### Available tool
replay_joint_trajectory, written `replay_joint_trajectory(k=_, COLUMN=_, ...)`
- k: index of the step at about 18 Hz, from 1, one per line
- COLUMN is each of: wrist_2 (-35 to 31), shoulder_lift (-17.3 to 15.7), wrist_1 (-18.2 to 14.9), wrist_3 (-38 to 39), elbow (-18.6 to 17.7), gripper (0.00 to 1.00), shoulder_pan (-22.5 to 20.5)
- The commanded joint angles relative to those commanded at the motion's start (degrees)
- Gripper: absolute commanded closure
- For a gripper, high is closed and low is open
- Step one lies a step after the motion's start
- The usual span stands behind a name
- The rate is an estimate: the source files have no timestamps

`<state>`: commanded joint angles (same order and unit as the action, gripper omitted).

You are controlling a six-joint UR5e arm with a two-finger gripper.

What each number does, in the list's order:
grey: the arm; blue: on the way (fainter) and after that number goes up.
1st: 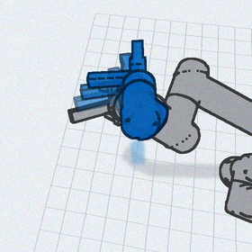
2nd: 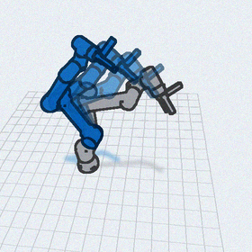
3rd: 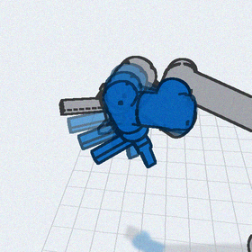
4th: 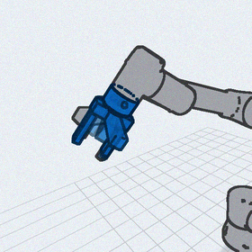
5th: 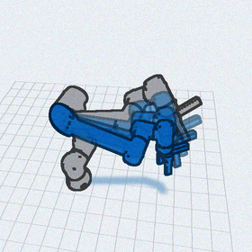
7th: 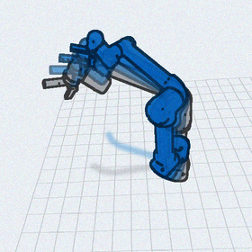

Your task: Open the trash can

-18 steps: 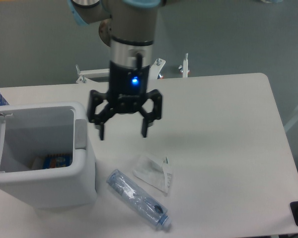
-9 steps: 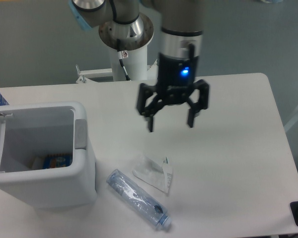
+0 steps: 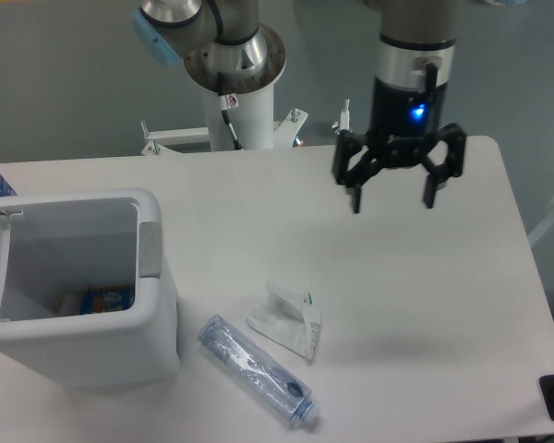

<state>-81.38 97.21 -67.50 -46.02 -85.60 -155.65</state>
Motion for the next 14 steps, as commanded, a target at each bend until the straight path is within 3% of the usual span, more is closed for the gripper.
replay_joint_trajectory(k=6, wrist_2=-0.4, shoulder_lift=-0.1, wrist_1=0.4, wrist_3=-13.2, elbow=-1.7, gripper=0.0, shoulder_pan=-5.4)
replay_joint_trajectory(k=14, wrist_2=-0.4, shoulder_lift=0.0, wrist_1=1.0, wrist_3=-15.0, elbow=-1.3, gripper=0.0, shoulder_pan=-7.2)
